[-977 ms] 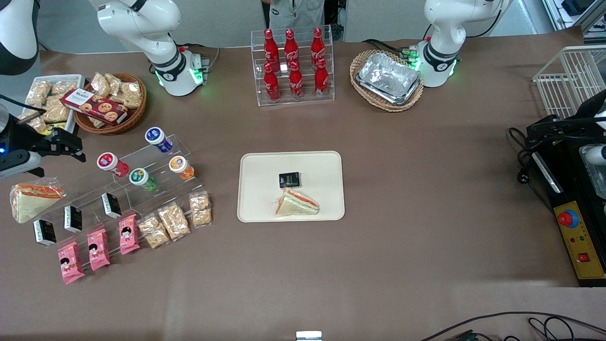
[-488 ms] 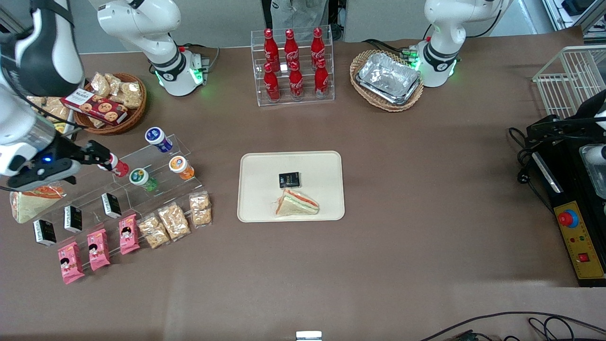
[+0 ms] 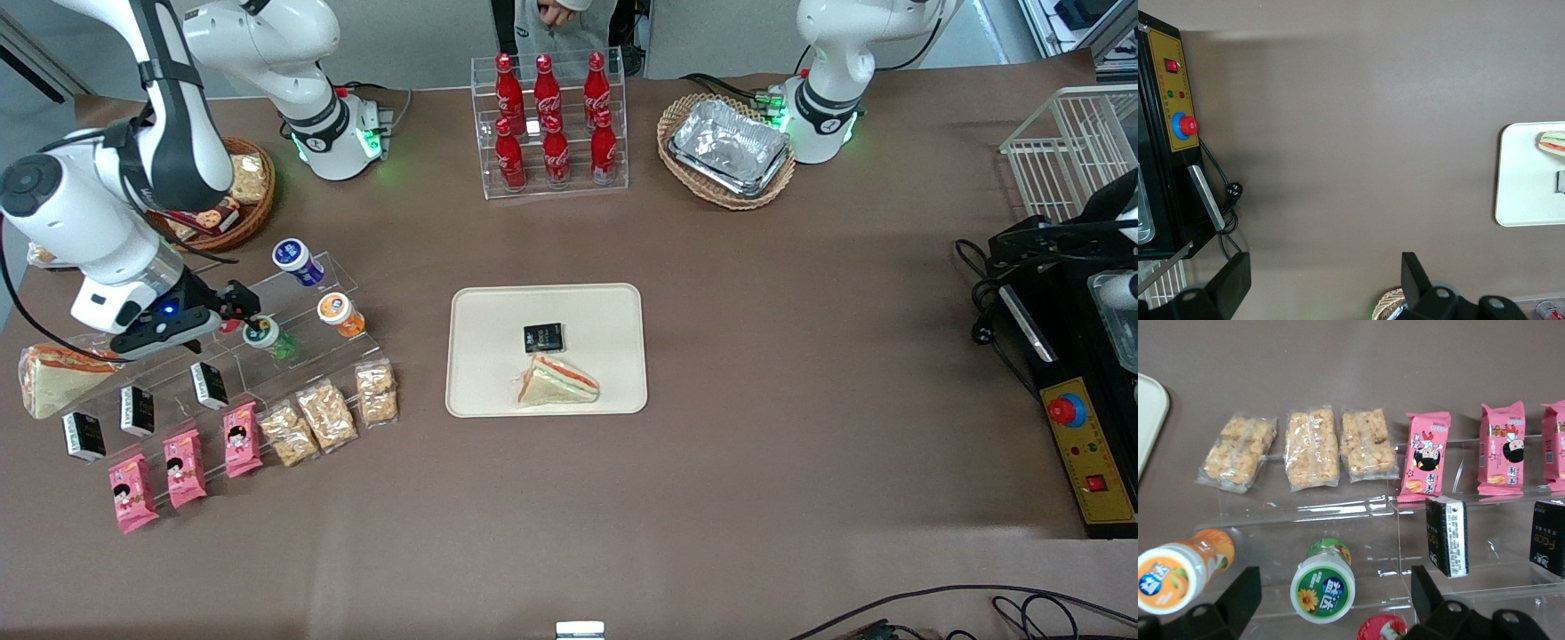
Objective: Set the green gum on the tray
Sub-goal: 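Lower the right gripper and close it on the green gum tub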
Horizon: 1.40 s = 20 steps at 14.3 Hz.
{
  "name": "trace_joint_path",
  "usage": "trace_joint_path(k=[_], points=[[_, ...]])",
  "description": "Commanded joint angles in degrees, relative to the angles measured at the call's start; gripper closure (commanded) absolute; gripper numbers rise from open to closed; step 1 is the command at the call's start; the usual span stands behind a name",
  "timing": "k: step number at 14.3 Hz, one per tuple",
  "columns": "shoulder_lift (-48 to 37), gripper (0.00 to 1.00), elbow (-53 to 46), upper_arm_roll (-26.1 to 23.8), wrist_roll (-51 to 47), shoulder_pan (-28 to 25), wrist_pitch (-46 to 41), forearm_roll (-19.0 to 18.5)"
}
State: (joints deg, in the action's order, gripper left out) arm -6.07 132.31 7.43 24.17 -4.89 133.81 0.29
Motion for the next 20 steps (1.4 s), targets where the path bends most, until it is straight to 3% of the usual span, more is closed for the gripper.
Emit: trace_joint_path(k=[1,11,18,19,20], points=[[-1.4,0.0,6.3,-0.2,0.7,0.2,7.7,-1.6],[1.6,0.0,15.2,0.0,2.9,-0.5,22.0,-1.9],[2.0,0.0,16.9,0.1,4.5,0.0,24.4,-1.9],[2.1,0.05,16.9,0.1,4.4,0.1,24.4,-1.9],[2.2,0.23,16.9,0.1,4.3,0.1,24.3,-1.9]])
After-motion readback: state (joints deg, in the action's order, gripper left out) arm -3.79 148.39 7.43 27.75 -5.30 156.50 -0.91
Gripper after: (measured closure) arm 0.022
